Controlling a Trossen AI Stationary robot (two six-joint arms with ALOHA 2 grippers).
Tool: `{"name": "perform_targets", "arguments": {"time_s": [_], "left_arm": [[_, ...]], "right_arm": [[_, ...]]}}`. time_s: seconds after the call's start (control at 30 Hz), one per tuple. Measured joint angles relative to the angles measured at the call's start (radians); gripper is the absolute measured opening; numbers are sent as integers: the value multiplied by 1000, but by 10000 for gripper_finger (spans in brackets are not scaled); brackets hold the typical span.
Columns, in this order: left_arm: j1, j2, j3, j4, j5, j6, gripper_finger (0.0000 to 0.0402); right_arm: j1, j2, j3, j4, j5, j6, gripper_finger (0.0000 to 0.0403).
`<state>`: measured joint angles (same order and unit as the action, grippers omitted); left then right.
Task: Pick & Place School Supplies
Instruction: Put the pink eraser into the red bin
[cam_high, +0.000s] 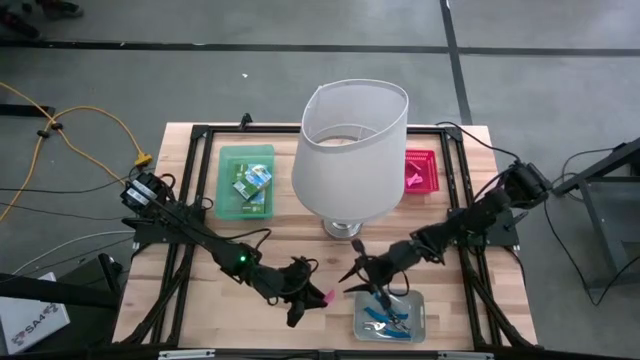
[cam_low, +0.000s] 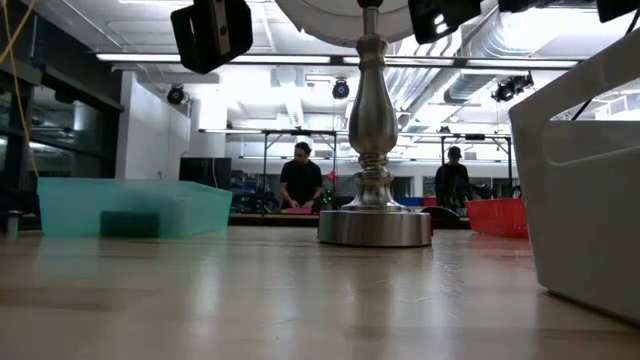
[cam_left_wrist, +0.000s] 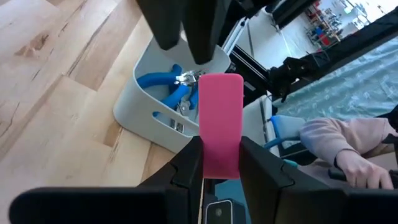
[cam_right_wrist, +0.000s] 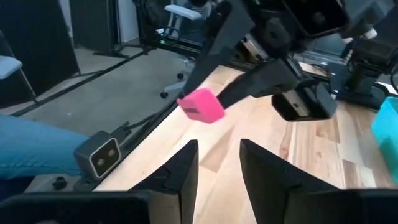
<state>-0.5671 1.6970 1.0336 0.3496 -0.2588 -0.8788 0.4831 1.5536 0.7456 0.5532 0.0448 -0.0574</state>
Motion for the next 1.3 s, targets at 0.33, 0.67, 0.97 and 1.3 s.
{"name": "perform_targets", "arguments": {"time_s": [0.33, 0.67, 0.97, 1.3], "left_arm": [[4, 0, 0, 4, 2, 17, 82], [47, 1, 0, 42, 58, 21, 82], [74, 1, -1, 55, 160, 49, 82], [123, 1, -1, 54, 229, 55, 82]], "right_arm": [[-1, 0, 0, 3, 0, 0, 110], [-1, 0, 0, -24, 1, -16, 110], [-2, 0, 0, -21, 17, -51, 110], [-2, 0, 0, 5, 1, -70, 110]]}}
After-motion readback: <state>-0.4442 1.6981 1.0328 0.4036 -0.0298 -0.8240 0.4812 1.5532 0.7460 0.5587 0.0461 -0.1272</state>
